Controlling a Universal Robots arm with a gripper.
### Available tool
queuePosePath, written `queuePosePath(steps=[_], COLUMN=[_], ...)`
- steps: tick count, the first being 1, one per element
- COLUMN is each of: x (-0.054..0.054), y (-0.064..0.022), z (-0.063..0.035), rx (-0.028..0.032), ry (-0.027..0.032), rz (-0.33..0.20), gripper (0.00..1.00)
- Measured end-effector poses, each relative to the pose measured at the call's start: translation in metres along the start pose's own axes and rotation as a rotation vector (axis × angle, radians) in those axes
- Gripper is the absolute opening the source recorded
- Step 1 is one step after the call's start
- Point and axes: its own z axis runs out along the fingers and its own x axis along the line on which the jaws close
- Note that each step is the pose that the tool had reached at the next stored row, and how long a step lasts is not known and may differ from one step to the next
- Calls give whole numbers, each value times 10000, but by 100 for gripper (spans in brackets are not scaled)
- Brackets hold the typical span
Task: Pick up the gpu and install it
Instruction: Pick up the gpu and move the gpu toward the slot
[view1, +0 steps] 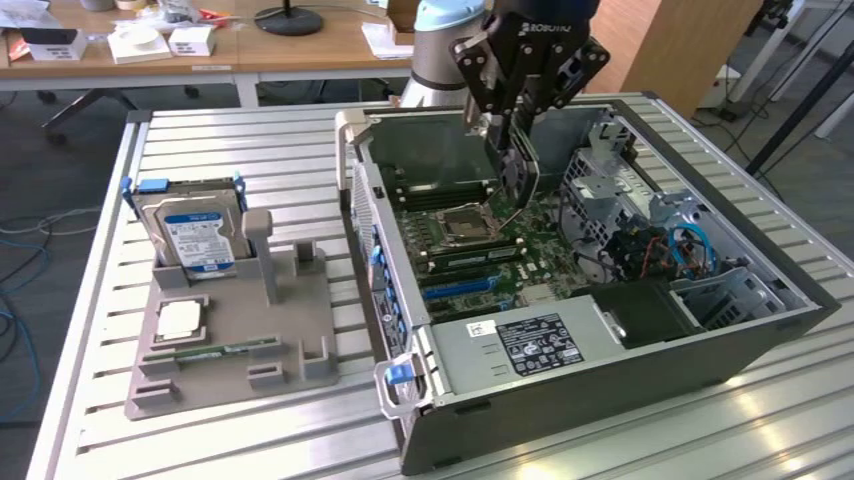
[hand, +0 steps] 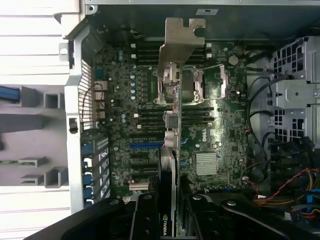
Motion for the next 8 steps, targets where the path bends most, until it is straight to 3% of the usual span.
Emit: queuePosePath(steps=[8], x=[-179], y=[11], z=[18], rx=[2], ry=[-3], rz=[59], gripper=[26])
